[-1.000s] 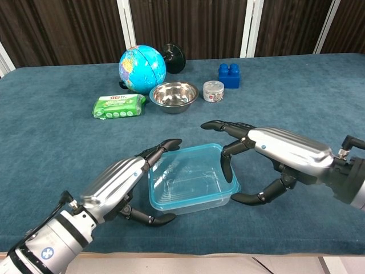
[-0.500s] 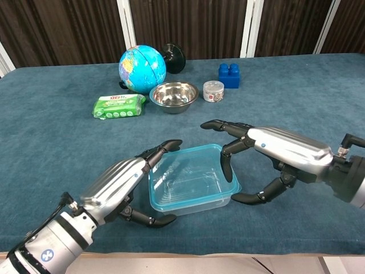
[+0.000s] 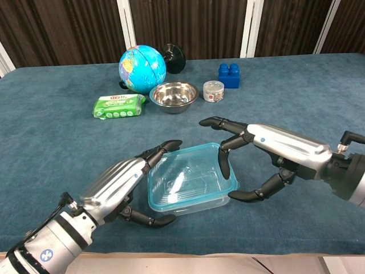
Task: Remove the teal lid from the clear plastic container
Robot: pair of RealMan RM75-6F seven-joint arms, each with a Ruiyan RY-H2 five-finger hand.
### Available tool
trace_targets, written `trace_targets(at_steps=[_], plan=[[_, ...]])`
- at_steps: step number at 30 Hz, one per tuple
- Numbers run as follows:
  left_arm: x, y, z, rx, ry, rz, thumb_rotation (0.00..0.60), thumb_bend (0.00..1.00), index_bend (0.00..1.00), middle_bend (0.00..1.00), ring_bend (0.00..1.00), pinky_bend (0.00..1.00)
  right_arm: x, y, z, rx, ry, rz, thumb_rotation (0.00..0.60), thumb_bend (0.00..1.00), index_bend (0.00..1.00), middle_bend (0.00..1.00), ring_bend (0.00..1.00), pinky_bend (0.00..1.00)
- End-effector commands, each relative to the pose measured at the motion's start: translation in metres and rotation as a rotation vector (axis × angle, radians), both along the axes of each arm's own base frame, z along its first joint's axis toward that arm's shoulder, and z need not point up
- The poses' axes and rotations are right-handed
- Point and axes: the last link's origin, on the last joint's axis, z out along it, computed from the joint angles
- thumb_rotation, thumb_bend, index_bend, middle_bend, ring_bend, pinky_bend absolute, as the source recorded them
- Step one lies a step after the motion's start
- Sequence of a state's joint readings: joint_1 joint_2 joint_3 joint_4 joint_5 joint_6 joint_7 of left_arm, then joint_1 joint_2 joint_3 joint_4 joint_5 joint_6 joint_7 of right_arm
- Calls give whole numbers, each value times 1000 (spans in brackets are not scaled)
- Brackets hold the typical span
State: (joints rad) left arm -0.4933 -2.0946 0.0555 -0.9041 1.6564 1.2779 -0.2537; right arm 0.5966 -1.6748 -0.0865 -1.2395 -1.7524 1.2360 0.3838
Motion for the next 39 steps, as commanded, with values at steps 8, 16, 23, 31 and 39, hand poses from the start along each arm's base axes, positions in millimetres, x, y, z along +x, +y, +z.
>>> trace_targets(at_steps=[8, 16, 23, 31, 39], plan=[[-3, 0, -1, -2, 17, 3, 600, 288, 0, 434, 266, 185, 2, -1, 2, -7, -2, -1, 600, 221, 588, 11, 0, 0], [-3, -3, -1, -7, 15, -1, 600, 288, 0, 440, 271, 187, 4, -3, -1, -24, 6, 14, 600, 221, 579, 11, 0, 0], [-4, -5, 2, -9, 11, -9, 600, 289, 0, 442, 281, 189, 13, -9, -3, -58, 18, 58, 600, 247, 579, 11, 0, 0], [-7, -5, 5, -9, 19, -7, 600, 290, 0, 455, 285, 192, 18, -10, -1, -69, -3, 61, 600, 262, 593, 15, 0, 0], [-9, -7, 2, -17, 43, -11, 600, 295, 0, 492, 297, 192, 17, -10, 5, -81, -19, 60, 600, 263, 608, 25, 0, 0]])
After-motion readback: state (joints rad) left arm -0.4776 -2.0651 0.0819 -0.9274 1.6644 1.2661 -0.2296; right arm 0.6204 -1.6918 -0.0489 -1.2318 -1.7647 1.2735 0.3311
